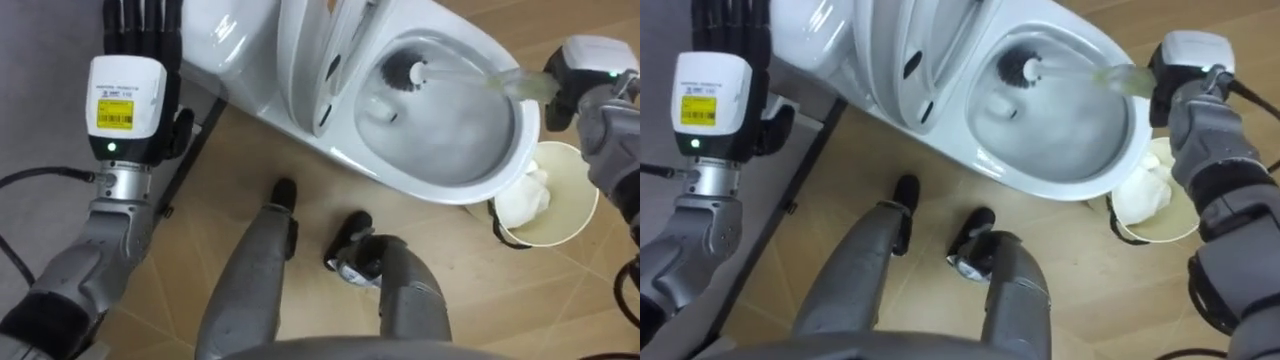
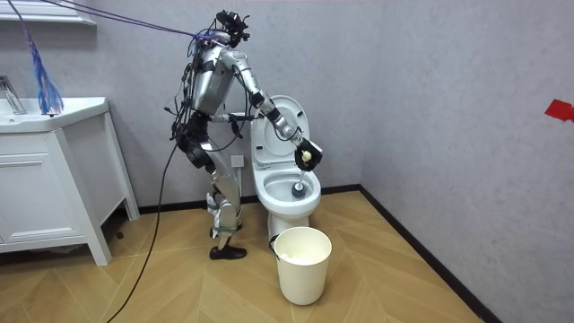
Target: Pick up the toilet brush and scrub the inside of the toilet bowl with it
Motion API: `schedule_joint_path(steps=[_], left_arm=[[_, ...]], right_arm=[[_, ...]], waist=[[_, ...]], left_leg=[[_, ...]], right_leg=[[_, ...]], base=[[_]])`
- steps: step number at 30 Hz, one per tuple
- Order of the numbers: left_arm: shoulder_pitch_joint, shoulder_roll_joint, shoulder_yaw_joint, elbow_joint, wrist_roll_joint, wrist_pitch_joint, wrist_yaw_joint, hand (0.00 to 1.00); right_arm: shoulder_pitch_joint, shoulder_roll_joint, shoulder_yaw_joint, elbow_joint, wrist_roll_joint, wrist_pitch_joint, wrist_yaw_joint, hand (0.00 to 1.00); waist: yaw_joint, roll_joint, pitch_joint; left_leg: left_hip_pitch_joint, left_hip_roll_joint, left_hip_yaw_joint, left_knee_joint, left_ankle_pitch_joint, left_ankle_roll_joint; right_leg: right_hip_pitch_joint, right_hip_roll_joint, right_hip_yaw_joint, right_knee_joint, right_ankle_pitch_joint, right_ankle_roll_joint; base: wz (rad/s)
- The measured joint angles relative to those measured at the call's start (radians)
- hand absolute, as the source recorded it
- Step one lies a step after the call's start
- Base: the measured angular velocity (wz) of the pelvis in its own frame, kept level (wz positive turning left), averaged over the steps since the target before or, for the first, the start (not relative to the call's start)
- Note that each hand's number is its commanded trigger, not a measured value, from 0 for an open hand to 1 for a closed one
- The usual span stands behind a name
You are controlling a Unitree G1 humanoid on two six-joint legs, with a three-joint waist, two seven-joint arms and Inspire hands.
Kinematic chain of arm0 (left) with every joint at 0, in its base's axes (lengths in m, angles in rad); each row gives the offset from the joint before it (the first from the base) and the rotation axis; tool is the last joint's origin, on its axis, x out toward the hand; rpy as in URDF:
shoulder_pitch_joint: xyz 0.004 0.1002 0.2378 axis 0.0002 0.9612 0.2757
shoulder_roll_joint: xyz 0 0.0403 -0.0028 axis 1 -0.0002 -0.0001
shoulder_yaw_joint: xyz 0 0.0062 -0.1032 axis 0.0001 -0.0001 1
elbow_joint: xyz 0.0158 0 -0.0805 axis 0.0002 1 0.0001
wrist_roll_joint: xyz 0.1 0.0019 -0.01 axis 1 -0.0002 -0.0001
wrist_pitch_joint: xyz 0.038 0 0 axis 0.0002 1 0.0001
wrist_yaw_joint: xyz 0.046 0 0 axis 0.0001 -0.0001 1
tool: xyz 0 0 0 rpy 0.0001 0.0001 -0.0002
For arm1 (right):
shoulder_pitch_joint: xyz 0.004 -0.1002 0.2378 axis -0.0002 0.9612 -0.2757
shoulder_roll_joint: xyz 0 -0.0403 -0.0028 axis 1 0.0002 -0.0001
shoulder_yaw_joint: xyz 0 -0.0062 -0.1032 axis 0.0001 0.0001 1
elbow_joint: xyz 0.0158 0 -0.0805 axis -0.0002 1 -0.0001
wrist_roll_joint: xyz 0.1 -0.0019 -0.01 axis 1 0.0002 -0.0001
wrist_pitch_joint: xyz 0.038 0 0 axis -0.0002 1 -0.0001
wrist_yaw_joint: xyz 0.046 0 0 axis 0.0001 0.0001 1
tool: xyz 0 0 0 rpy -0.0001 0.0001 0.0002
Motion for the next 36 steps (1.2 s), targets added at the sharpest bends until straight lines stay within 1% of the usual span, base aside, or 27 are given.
schedule_joint_path(steps=[3, 8, 10, 11, 12, 14, 15, 16, 17, 18, 19, 20, 21, 22, 23, 24, 25, 26, 27, 29, 31, 33, 34, 36], left_arm=[[0.0, 0.0, 0.008, 0.0, 0.009, 0.012, -0.022, 0.0], [-0.01, -0.001, 0.014, 0.002, 0.012, 0.015, -0.062, 0.0], [-0.017, -0.002, 0.013, 0.002, 0.016, 0.017, -0.081, 0.0], [-0.028, -0.003, 0.009, 0.002, 0.018, 0.02, -0.095, 0.0], [-0.032, -0.006, 0.003, 0.002, 0.018, 0.022, -0.102, 0.0], [-0.046, -0.02, -0.004, 0.003, 0.019, 0.021, -0.139, 0.0], [-0.046, -0.02, -0.005, 0.004, 0.018, 0.021, -0.145, 0.0], [-0.044, -0.02, -0.008, 0.011, 0.018, 0.02, -0.151, 0.0], [-0.04, -0.022, -0.008, 0.012, 0.017, 0.019, -0.156, 0.0], [-0.038, -0.029, -0.008, 0.014, 0.016, 0.019, -0.161, 0.0], [-0.038, -0.034, -0.008, 0.016, 0.016, 0.019, -0.166, 0.0], [-0.04, -0.042, -0.006, 0.017, 0.016, 0.015, -0.177, 0.0], [-0.039, -0.042, -0.005, 0.017, 0.016, 0.013, -0.182, 0.0], [-0.038, -0.042, -0.006, 0.018, 0.016, 0.013, -0.184, 0.0], [-0.034, -0.042, -0.009, 0.022, 0.014, 0.013, -0.186, 0.0], [-0.026, -0.043, -0.008, 0.032, 0.014, 0.013, -0.186, 0.0], [-0.021, -0.044, -0.008, 0.037, 0.013, 0.012, -0.188, 0.0], [-0.017, -0.047, -0.009, 0.039, 0.008, 0.011, -0.201, 0.0], [-0.016, -0.047, -0.009, 0.042, 0.001, 0.011, -0.212, 0.0], [-0.016, -0.047, -0.008, 0.053, 0.0, 0.009, -0.224, 0.0], [-0.015, -0.047, -0.009, 0.07, 0.0, 0.003, -0.238, 0.0], [-0.006, -0.048, -0.005, 0.076, -0.001, 0.003, -0.253, 0.0], [0.008, -0.05, 0.005, 0.076, -0.001, 0.003, -0.265, 0.0], [0.027, -0.058, 0.014, 0.096, -0.001, -0.005, -0.272, 0.0]], right_arm=[[0.0, -0.001, 0.0, 0.003, -0.001, -0.001, -0.013, 1.0], [0.003, 0.0, 0.002, 0.004, -0.002, -0.001, -0.021, 1.0], [0.005, 0.001, 0.003, 0.0, -0.005, 0.001, -0.021, 1.0], [0.011, 0.003, 0.003, -0.003, -0.015, 0.003, -0.021, 1.0], [0.017, 0.004, 0.003, -0.004, -0.016, 0.004, -0.021, 1.0], [0.064, 0.007, 0.002, -0.033, -0.039, 0.005, -0.021, 1.0], [0.073, 0.01, 0.003, -0.044, -0.05, 0.005, -0.02, 1.0], [0.094, 0.014, 0.014, -0.074, -0.066, 0.012, -0.018, 1.0], [0.109, 0.017, 0.039, -0.109, -0.095, 0.029, -0.007, 1.0], [0.124, 0.017, 0.065, -0.142, -0.132, 0.045, 0.007, 1.0], [0.13, 0.015, 0.082, -0.153, -0.147, 0.051, 0.015, 1.0], [0.145, 0.017, 0.089, -0.18, -0.177, 0.067, 0.033, 1.0], [0.168, 0.016, 0.089, -0.23, -0.205, 0.093, 0.049, 1.0], [0.183, 0.01, 0.09, -0.259, -0.215, 0.102, 0.054, 1.0], [0.211, 0.003, 0.089, -0.306, -0.222, 0.12, 0.073, 1.0], [0.237, 0.003, 0.088, -0.349, -0.236, 0.14, 0.101, 1.0], [0.253, 0.003, 0.088, -0.371, -0.247, 0.148, 0.113, 1.0], [0.289, -0.007, 0.088, -0.424, -0.254, 0.159, 0.136, 1.0], [0.318, -0.019, 0.086, -0.472, -0.257, 0.169, 0.161, 1.0], [0.352, -0.03, 0.076, -0.516, -0.284, 0.177, 0.187, 1.0], [0.38, -0.032, 0.071, -0.527, -0.291, 0.176, 0.202, 1.0], [0.415, -0.027, 0.044, -0.544, -0.308, 0.172, 0.224, 1.0], [0.44, -0.015, 0.027, -0.549, -0.318, 0.163, 0.235, 1.0], [0.499, -0.005, -0.009, -0.552, -0.323, 0.14, 0.261, 1.0]], waist=[[-0.001, 0.0, -0.0001], [0.0, 0.006, 0.0009], [0.001, 0.017, 0.0006], [0.002, 0.028, 0.0007], [0.003, 0.035, 0.0001], [0.02, 0.061, 0.0005], [0.022, 0.067, 0.0002], [0.029, 0.08, -0.0011], [0.034, 0.09, -0.002], [0.042, 0.099, -0.0047], [0.047, 0.103, -0.0072], [0.056, 0.111, -0.0117], [0.053, 0.119, -0.017], [0.053, 0.123, -0.0188], [0.053, 0.129, -0.0237], [0.052, 0.132, -0.0257], [0.052, 0.134, -0.0277], [0.052, 0.138, -0.0319], [0.051, 0.136, -0.0329], [0.049, 0.131, -0.036], [0.045, 0.129, -0.0388], [0.026, 0.121, -0.043], [0.023, 0.113, -0.0474], [0.012, 0.102, -0.0501]], left_leg=[[0.007, -0.001, 0.004, -0.001, 0.001, 0.002], [0.016, -0.001, 0.009, -0.004, 0.002, 0.003], [0.02, -0.001, 0.007, -0.003, 0.002, 0.003], [0.019, -0.001, 0.003, -0.002, 0.002, 0.004], [0.02, -0.001, 0.002, -0.001, 0.002, 0.004], [0.025, -0.001, -0.002, 0.001, 0.002, 0.005], [0.025, -0.001, -0.001, 0.0, 0.002, 0.005], [0.025, -0.001, 0.0, -0.003, 0.002, 0.005], [0.025, 0.0, 0.004, -0.006, 0.002, 0.004], [0.027, 0.001, 0.006, -0.009, 0.003, 0.004], [0.027, 0.004, 0.007, -0.009, 0.003, 0.003], [0.028, 0.01, 0.008, -0.01, 0.003, 0.002], [0.029, 0.015, 0.008, -0.012, 0.004, 0.0], [0.031, 0.016, 0.006, -0.015, 0.005, 0.0], [0.042, 0.02, 0.004, -0.021, 0.004, -0.001], [0.06, 0.024, 0.004, -0.027, 0.002, -0.004], [0.069, 0.025, 0.004, -0.028, 0.0, -0.005], [0.084, 0.028, 0.004, -0.032, -0.004, -0.006], [0.1, 0.028, 0.005, -0.042, -0.005, -0.007], [0.123, 0.029, 0.008, -0.061, -0.003, -0.009], [0.153, 0.029, 0.007, -0.076, -0.002, -0.01], [0.183, 0.028, 0.007, -0.092, -0.001, -0.012], [0.205, 0.027, 0.009, -0.102, 0.0, -0.013], [0.245, 0.028, 0.014, -0.113, 0.0, -0.013]], right_leg=[[0.001, -0.003, 0.003, 0.003, 0.007, -0.002], [0.01, -0.005, 0.0, 0.007, 0.009, -0.004], [0.017, -0.005, -0.003, 0.007, 0.009, -0.004], [0.022, -0.005, -0.008, 0.005, 0.009, -0.004], [0.024, -0.005, -0.011, 0.003, 0.009, -0.004], [0.031, -0.003, -0.01, -0.001, 0.011, -0.002], [0.031, -0.003, -0.01, -0.001, 0.011, -0.002], [0.029, -0.004, -0.01, -0.001, 0.011, -0.002], [0.027, -0.003, -0.01, -0.002, 0.012, -0.004], [0.028, -0.002, -0.01, -0.006, 0.013, -0.006], [0.029, 0.0, -0.01, -0.01, 0.014, -0.007], [0.034, 0.008, -0.012, -0.023, 0.019, -0.01], [0.039, 0.013, -0.018, -0.035, 0.024, -0.011], [0.044, 0.015, -0.022, -0.041, 0.025, -0.011], [0.058, 0.025, -0.021, -0.059, 0.03, -0.01], [0.079, 0.031, -0.022, -0.074, 0.033, -0.01], [0.09, 0.033, -0.021, -0.079, 0.033, -0.01], [0.109, 0.04, -0.02, -0.091, 0.033, -0.007], [0.123, 0.042, -0.02, -0.099, 0.033, -0.007], [0.141, 0.043, -0.022, -0.111, 0.033, -0.007], [0.171, 0.046, -0.023, -0.126, 0.033, -0.006], [0.198, 0.048, -0.022, -0.137, 0.03, -0.003], [0.217, 0.048, -0.02, -0.145, 0.029, -0.001], [0.263, 0.052, -0.019, -0.167, 0.028, 0.003]], base=[[-0.09], [-0.01], [0.03], [0.08], [0.1], [0.0], [-0.07], [-0.08], [-0.1], [-0.1], [-0.08], [0.0], [0.0], [0.04], [0.0], [-0.06], [-0.07], [-0.03], [0.0], [0.0], [0.03], [0.04], [0.0], [0.0]])
